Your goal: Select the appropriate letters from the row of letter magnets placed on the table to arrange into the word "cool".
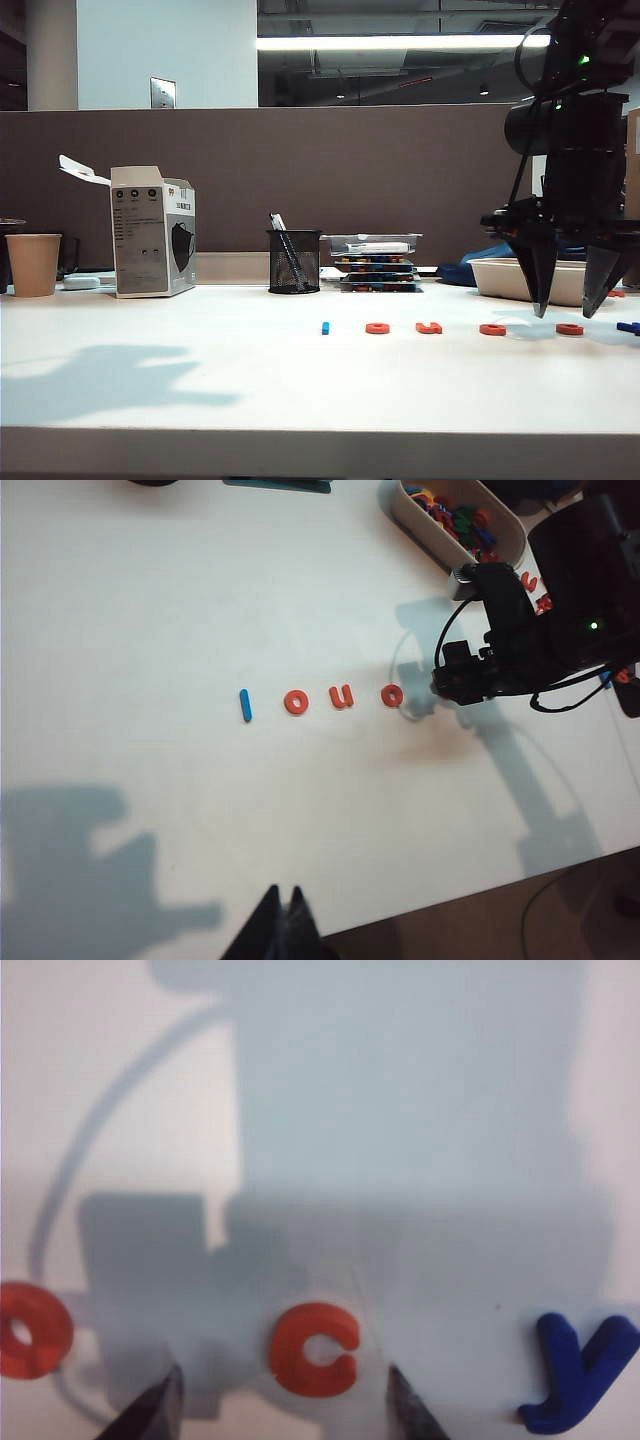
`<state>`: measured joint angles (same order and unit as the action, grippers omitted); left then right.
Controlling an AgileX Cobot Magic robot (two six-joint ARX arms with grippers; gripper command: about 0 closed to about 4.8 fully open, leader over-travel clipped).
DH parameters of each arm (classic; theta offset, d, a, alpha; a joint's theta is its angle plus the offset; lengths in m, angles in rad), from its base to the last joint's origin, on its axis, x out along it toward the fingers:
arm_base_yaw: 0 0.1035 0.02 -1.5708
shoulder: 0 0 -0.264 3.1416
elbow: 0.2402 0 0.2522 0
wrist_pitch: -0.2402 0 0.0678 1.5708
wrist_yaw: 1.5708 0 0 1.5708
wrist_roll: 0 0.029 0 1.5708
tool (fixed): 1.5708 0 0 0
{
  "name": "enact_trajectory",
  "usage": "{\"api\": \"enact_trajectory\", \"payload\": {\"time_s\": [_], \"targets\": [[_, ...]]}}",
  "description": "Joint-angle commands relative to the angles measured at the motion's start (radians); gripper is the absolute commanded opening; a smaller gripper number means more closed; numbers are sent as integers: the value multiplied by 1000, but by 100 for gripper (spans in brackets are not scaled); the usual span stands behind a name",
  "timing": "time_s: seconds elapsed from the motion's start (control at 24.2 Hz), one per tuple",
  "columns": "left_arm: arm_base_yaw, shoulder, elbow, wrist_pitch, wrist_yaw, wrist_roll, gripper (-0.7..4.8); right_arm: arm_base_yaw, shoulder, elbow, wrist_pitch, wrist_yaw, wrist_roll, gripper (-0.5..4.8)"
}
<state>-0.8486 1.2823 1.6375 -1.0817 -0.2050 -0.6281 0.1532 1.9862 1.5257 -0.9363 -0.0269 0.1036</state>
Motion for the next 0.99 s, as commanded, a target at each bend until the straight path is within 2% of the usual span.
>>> {"api": "enact_trajectory", "payload": {"time_s": [0.04,0.41,0.58,0.78,0.91,0.99], "targets": [[0,-4,6,5,-4,8,-5,1,3,4,21,9,-3,252],[0,-4,6,6,-4,8,-5,0,43,2,6,9,-2,251],[0,-4,6,6,-4,8,-5,0,47,2,-10,9,-2,206],[0,-4,6,6,-4,8,-5,0,47,2,-11,9,-2,206],[0,-4,6,6,-4,8,-5,0,47,2,-12,9,-2,165],[0,-4,6,6,-4,8,-5,0,47,2,-10,10,-2,165]]}}
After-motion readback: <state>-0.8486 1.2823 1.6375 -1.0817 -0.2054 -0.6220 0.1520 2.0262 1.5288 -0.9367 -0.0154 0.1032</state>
